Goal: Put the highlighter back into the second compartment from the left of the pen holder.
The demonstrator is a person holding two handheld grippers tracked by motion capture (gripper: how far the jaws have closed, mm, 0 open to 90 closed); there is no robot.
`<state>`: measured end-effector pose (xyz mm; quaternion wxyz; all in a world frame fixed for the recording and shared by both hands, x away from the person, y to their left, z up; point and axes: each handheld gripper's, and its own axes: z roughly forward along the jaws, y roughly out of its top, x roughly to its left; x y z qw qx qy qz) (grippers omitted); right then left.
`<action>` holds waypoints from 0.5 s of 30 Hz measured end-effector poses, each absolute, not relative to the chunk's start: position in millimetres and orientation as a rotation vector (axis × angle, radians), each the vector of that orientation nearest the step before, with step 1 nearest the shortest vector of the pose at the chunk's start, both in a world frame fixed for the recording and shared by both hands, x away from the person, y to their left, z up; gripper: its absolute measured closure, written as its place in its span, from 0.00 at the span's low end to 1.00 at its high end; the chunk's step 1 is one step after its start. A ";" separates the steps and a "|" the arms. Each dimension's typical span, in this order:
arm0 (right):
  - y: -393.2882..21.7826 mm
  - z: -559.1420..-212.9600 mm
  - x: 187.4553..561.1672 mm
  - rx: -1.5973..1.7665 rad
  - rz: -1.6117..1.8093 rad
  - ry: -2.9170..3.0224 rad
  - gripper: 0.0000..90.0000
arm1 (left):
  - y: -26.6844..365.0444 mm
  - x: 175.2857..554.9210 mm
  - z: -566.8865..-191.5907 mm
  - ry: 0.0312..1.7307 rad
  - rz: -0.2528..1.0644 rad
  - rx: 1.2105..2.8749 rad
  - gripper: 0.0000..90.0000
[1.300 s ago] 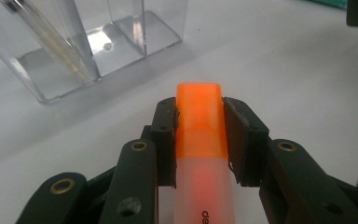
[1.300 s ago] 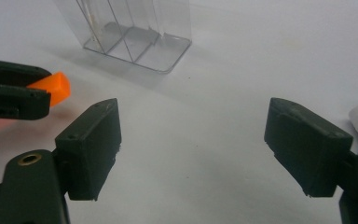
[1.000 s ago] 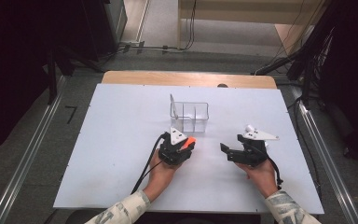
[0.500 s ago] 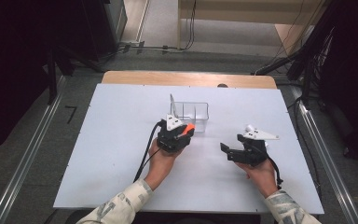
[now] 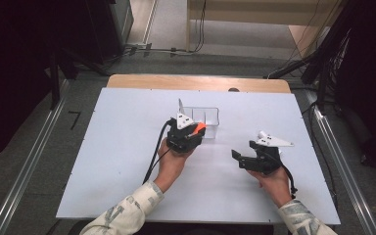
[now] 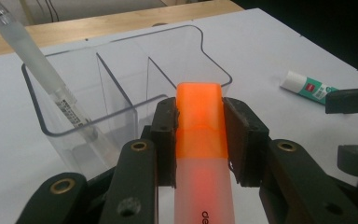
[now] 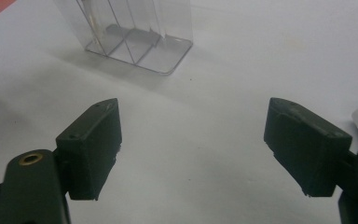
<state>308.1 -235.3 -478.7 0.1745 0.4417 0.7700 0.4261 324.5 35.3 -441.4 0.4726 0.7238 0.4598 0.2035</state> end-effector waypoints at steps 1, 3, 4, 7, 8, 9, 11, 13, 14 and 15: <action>-235.2 -478.7 308.2 1.252 1.209 2.181 0.20 | 34.9 325.5 -440.3 1.125 0.503 1.768 0.75; -235.1 -478.9 308.4 1.249 1.208 2.186 0.20 | 34.3 327.8 -437.7 1.128 0.509 1.764 0.75; -235.1 -479.0 308.5 1.249 1.206 2.187 0.20 | 33.8 329.3 -436.6 1.131 0.514 1.762 0.75; -234.9 -479.1 308.6 1.250 1.209 2.187 0.20 | 33.7 335.1 -433.4 1.140 0.520 1.761 0.75; -234.9 -478.9 308.5 1.250 1.210 2.187 0.20 | 33.7 335.1 -433.4 1.140 0.520 1.761 0.75; -234.9 -478.9 308.5 1.250 1.210 2.187 0.20 | 33.4 336.9 -432.2 1.142 0.521 1.756 0.75; -235.3 -478.5 308.3 1.247 1.215 2.186 0.20 | 31.2 342.1 -428.8 1.143 0.533 1.757 0.75; -235.4 -478.4 308.3 1.248 1.214 2.186 0.20 | 29.7 344.9 -426.5 1.144 0.538 1.754 0.75; -235.3 -478.4 308.2 1.248 1.215 2.186 0.20 | 29.1 346.3 -425.4 1.141 0.542 1.758 0.75; -235.1 -478.4 308.0 1.249 1.216 2.186 0.20 | 28.1 347.5 -424.5 1.142 0.544 1.757 0.75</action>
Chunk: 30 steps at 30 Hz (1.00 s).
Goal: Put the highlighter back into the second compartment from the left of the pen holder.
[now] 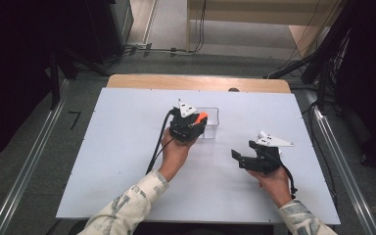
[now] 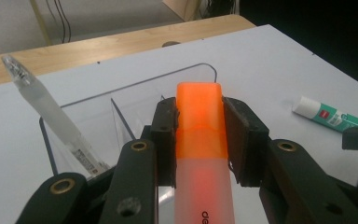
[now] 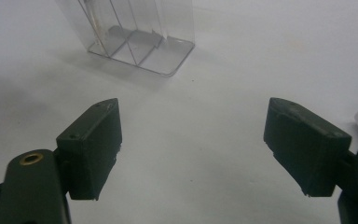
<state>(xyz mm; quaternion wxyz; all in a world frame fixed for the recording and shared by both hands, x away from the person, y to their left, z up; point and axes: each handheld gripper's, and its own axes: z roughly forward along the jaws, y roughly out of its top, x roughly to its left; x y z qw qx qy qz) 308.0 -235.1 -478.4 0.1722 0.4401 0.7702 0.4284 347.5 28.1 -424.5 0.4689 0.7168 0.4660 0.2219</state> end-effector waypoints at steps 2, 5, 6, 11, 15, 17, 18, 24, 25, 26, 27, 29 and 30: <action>-234.8 -478.3 307.7 1.250 1.215 2.186 0.20 | 27.0 350.4 -423.7 1.144 0.548 1.760 0.75; -234.6 -478.4 307.8 1.248 1.214 2.188 0.20 | 25.1 353.8 -423.7 1.147 0.547 1.761 0.75; -234.5 -478.5 307.8 1.247 1.213 2.189 0.20 | 24.7 354.7 -423.2 1.145 0.548 1.763 0.75; -234.1 -478.5 307.7 1.247 1.214 2.190 0.20 | 23.8 360.0 -421.3 1.155 0.555 1.755 0.75; -233.8 -478.5 307.6 1.247 1.215 2.191 0.20 | 23.5 362.4 -418.4 1.152 0.558 1.756 0.75; -233.6 -478.7 307.7 1.244 1.215 2.192 0.20 | 21.7 366.0 -416.6 1.152 0.565 1.756 0.75; -233.5 -478.8 307.7 1.244 1.215 2.192 0.20 | 21.1 367.6 -416.2 1.155 0.565 1.755 0.75; -233.5 -478.7 307.6 1.244 1.216 2.193 0.20 | 20.6 375.7 -414.3 1.163 0.576 1.760 0.75; -233.4 -478.8 307.6 1.245 1.215 2.194 0.20 | 20.7 378.0 -413.7 1.167 0.575 1.752 0.75; -233.3 -479.0 307.7 1.246 1.214 2.196 0.20 | 20.8 379.0 -413.5 1.168 0.576 1.756 0.75; -233.3 -479.2 307.9 1.243 1.214 2.197 0.20 | 20.8 379.0 -413.5 1.168 0.576 1.756 0.75; -233.1 -479.4 308.1 1.242 1.216 2.198 0.20 | 20.5 382.4 -413.7 1.172 0.580 1.762 0.75; -233.0 -479.4 308.0 1.242 1.214 2.200 0.20 | 20.5 382.4 -413.7 1.172 0.580 1.762 0.75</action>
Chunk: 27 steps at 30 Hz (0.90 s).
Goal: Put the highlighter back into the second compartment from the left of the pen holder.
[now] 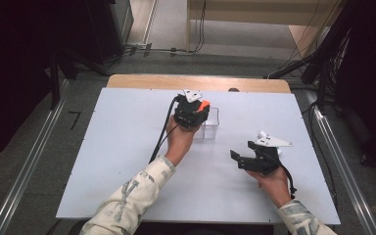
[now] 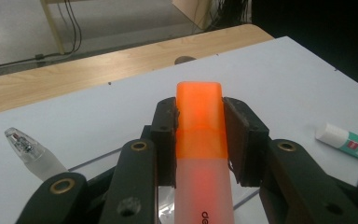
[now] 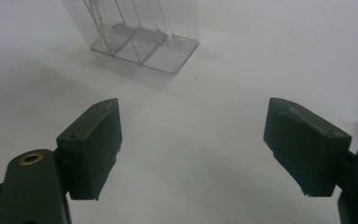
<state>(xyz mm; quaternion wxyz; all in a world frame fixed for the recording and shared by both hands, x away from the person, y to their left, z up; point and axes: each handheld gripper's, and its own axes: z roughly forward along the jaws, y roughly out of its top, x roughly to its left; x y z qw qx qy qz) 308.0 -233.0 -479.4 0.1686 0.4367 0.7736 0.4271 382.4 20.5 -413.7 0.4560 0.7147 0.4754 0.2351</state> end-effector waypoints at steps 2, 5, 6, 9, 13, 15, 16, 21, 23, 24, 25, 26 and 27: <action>-232.8 -479.3 307.8 1.245 1.215 2.200 0.20 | 20.0 386.9 -413.3 1.178 0.580 1.762 0.75; -232.7 -479.3 307.8 1.246 1.216 2.200 0.20 | 19.4 391.7 -411.4 1.183 0.587 1.760 0.75; -232.7 -479.4 307.9 1.246 1.216 2.201 0.20 | 19.4 391.7 -411.4 1.183 0.587 1.760 0.75; -232.5 -479.5 308.0 1.247 1.215 2.203 0.20 | 18.8 399.2 -410.2 1.193 0.590 1.769 0.75; -232.5 -479.4 307.7 1.244 1.212 2.202 0.20 | 16.7 406.9 -409.6 1.200 0.589 1.773 0.75; -232.2 -479.4 307.5 1.245 1.213 2.203 0.20 | 15.7 409.7 -408.7 1.205 0.586 1.773 0.75; -232.1 -479.5 307.5 1.243 1.213 2.204 0.20 | 14.8 410.9 -408.4 1.206 0.586 1.774 0.75; -232.3 -479.2 307.4 1.245 1.215 2.204 0.20 | 10.8 416.8 -406.6 1.206 0.589 1.784 0.75; -232.5 -479.1 307.4 1.245 1.217 2.204 0.20 | 9.2 419.2 -406.3 1.201 0.596 1.792 0.75; -232.6 -479.1 307.4 1.244 1.217 2.204 0.20 | 9.2 419.2 -406.3 1.201 0.596 1.792 0.75; -232.6 -479.1 307.4 1.244 1.217 2.204 0.20 | 8.4 420.6 -406.3 1.201 0.600 1.795 0.75; -232.7 -479.1 307.4 1.244 1.218 2.205 0.20 | 7.5 423.1 -406.1 1.203 0.598 1.801 0.75; -232.7 -479.2 307.5 1.244 1.218 2.205 0.20 | 7.1 424.0 -405.8 1.206 0.599 1.800 0.75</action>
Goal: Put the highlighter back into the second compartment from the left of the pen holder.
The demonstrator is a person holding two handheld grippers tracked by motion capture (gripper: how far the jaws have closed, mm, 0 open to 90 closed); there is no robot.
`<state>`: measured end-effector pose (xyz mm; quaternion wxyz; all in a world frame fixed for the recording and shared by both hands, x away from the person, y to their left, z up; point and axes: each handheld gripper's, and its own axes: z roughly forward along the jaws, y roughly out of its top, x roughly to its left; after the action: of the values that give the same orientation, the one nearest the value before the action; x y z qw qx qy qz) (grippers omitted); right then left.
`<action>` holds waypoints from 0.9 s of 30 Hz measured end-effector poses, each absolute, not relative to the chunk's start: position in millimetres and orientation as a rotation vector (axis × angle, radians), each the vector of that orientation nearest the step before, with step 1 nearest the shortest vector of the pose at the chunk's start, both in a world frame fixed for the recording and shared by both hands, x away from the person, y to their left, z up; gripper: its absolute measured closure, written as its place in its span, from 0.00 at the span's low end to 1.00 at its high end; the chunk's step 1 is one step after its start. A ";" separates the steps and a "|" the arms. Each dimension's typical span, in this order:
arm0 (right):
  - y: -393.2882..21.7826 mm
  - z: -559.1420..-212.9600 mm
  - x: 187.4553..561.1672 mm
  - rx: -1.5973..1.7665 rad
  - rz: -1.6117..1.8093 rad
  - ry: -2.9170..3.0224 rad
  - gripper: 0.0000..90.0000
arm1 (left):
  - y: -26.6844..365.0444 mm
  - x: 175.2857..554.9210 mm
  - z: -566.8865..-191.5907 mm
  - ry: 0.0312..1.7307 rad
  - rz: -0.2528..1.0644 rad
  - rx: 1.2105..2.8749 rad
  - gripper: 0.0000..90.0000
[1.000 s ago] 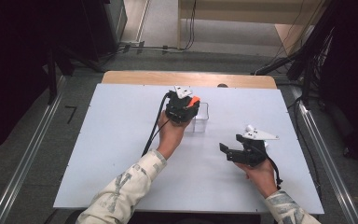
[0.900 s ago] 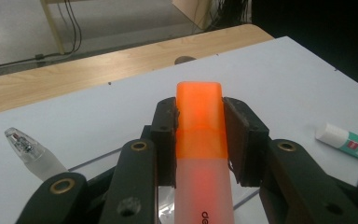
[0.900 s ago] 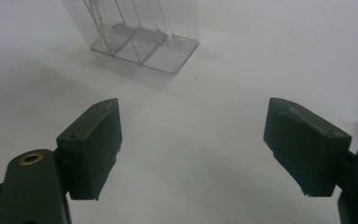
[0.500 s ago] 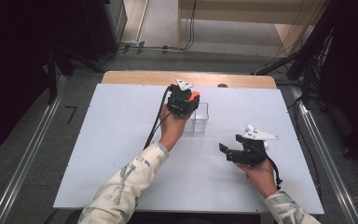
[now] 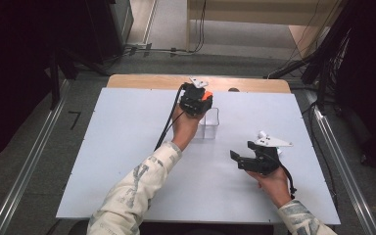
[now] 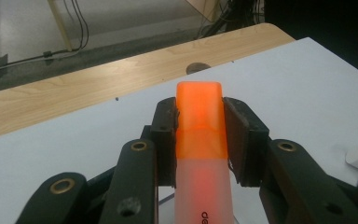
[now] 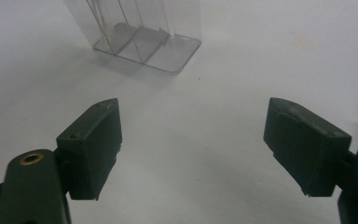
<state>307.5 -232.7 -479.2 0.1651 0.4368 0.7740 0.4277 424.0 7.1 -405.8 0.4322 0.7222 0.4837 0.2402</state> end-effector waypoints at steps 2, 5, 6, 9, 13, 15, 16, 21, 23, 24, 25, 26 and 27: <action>-232.7 -479.1 307.4 1.245 1.219 2.206 0.20 | 6.5 426.2 -405.3 1.207 0.599 1.804 0.75; -232.8 -479.1 307.4 1.243 1.218 2.208 0.20 | 6.4 428.5 -404.8 1.211 0.593 1.795 0.75; -232.7 -479.2 307.5 1.243 1.219 2.208 0.20 | 5.7 430.3 -404.5 1.215 0.591 1.792 0.75; -232.7 -479.0 307.3 1.244 1.219 2.209 0.20 | 5.2 431.6 -404.3 1.220 0.592 1.790 0.75; -232.6 -479.0 307.1 1.242 1.220 2.210 0.20 | 4.6 434.3 -403.3 1.223 0.588 1.784 0.75; -232.6 -478.9 307.0 1.242 1.221 2.210 0.20 | 3.7 435.0 -402.1 1.220 0.590 1.782 0.75; -232.7 -478.8 307.0 1.239 1.222 2.210 0.20 | 3.1 435.3 -401.7 1.219 0.590 1.786 0.75; -233.2 -478.7 307.1 1.240 1.222 2.210 0.20 | 1.4 436.5 -399.2 1.217 0.591 1.781 0.75; -233.1 -478.6 307.0 1.241 1.224 2.210 0.20 | 1.1 436.4 -399.4 1.219 0.591 1.781 0.75; -233.1 -478.5 307.0 1.241 1.225 2.210 0.20 | 1.0 436.5 -399.6 1.219 0.591 1.780 0.75; -233.1 -478.6 307.0 1.240 1.224 2.210 0.20 | 0.9 436.5 -399.8 1.219 0.592 1.782 0.75; -233.1 -478.6 307.0 1.240 1.224 2.210 0.20 | 0.9 436.5 -399.8 1.219 0.592 1.782 0.75; -233.1 -478.7 307.1 1.240 1.222 2.212 0.20 | 0.9 436.4 -399.8 1.219 0.592 1.785 0.75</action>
<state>307.1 -233.1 -478.7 0.1626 0.4348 0.7752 0.4284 436.4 0.9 -399.8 0.4352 0.7171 0.4897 0.2378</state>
